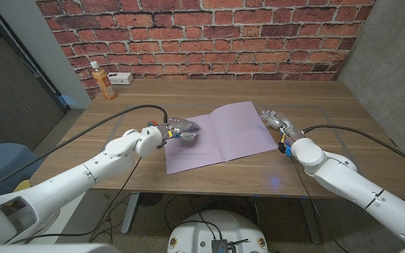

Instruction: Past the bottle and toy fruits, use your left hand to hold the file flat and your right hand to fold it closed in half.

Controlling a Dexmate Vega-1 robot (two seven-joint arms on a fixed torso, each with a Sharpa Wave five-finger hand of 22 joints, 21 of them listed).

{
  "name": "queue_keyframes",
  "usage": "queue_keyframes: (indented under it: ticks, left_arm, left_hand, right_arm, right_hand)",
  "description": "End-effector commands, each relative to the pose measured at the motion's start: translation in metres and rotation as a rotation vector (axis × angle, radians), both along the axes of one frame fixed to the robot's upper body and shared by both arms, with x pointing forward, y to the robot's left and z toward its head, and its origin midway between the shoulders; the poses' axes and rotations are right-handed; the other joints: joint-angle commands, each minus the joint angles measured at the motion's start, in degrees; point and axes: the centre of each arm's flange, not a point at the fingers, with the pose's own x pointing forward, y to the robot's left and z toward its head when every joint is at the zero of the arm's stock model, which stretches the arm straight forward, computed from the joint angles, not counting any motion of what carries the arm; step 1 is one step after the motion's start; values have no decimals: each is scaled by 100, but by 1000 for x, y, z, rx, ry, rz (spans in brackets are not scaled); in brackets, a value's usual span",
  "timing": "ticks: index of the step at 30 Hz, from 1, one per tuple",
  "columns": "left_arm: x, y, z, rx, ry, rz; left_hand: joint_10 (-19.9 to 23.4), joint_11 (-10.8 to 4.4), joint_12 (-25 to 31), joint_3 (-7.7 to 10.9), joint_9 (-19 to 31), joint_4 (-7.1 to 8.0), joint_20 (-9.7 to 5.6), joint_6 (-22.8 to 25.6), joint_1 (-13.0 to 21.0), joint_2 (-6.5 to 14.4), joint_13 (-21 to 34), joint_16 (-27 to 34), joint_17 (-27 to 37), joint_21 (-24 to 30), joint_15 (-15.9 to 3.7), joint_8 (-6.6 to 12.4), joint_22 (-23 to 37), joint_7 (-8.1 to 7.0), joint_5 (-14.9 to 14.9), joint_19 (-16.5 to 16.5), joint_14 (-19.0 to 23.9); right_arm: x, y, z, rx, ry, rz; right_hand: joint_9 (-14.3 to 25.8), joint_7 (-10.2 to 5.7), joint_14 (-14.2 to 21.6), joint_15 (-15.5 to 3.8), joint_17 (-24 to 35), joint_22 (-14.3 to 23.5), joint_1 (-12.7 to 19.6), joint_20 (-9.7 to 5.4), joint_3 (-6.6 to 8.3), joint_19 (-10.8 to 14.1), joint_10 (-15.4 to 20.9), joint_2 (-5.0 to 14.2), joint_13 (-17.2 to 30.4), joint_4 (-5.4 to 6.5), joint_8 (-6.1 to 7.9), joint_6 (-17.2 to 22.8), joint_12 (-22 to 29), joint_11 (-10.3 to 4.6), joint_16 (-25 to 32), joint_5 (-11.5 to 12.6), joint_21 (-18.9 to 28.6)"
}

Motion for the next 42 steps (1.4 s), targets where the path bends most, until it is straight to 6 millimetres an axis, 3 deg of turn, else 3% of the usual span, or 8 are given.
queue_keyframes:
  ticks: [1,6,17,32,37,42]
  left_arm:
    - [2,-6,-8,21,19,-21]
    - [1,-4,-10,20,19,-17]
    - [-2,-2,-12,15,16,-15]
    - [-7,0,-11,11,5,-16]
    - [-8,1,-12,10,4,-12]
    - [-8,1,-12,5,2,-11]
  left_hand:
    - [63,-7,41,24,36,36,15,118,-52,101,33,38,0,27,-120,45,22,-11,30,67,39]
    - [67,-17,47,42,36,38,10,117,-44,112,32,39,-3,27,-117,48,22,-10,34,76,43]
    - [45,-19,45,68,35,40,2,115,-31,123,31,38,-5,21,-133,51,23,-18,36,80,33]
    - [36,-35,52,70,35,26,-25,117,-8,129,30,45,0,16,-147,55,24,-31,30,91,23]
    - [35,-3,56,70,34,24,-29,116,0,131,29,49,3,12,-154,57,24,-28,27,93,19]
    - [25,-5,56,72,35,26,-32,115,8,135,29,52,5,8,-152,58,25,-27,26,93,15]
  right_arm:
    - [24,2,16,-1,-4,19]
    - [42,5,26,-17,15,35]
    - [62,6,41,-44,25,17]
    - [88,-3,38,-62,86,-48]
    - [94,-11,39,-42,88,-89]
    - [99,-13,38,-49,117,-84]
  right_hand:
    - [20,-2,22,29,17,32,30,29,2,79,0,-7,27,15,-15,-33,18,13,-13,-10,-36]
    - [20,-6,33,33,17,33,32,36,0,99,16,-5,27,18,-10,-33,30,32,-7,-10,-46]
    - [21,11,26,23,21,34,27,25,-7,109,20,5,28,35,-3,-38,41,38,-4,-9,-81]
    - [22,4,-85,-31,26,36,16,-61,-22,2,27,12,29,64,20,9,54,55,-37,-11,-185]
    - [22,13,-244,-65,26,37,14,-157,-28,-256,2,20,30,86,27,30,53,49,-86,-13,-348]
    - [23,15,-268,-69,25,37,17,-154,-28,-259,-16,24,30,91,25,28,48,49,-91,-13,-366]
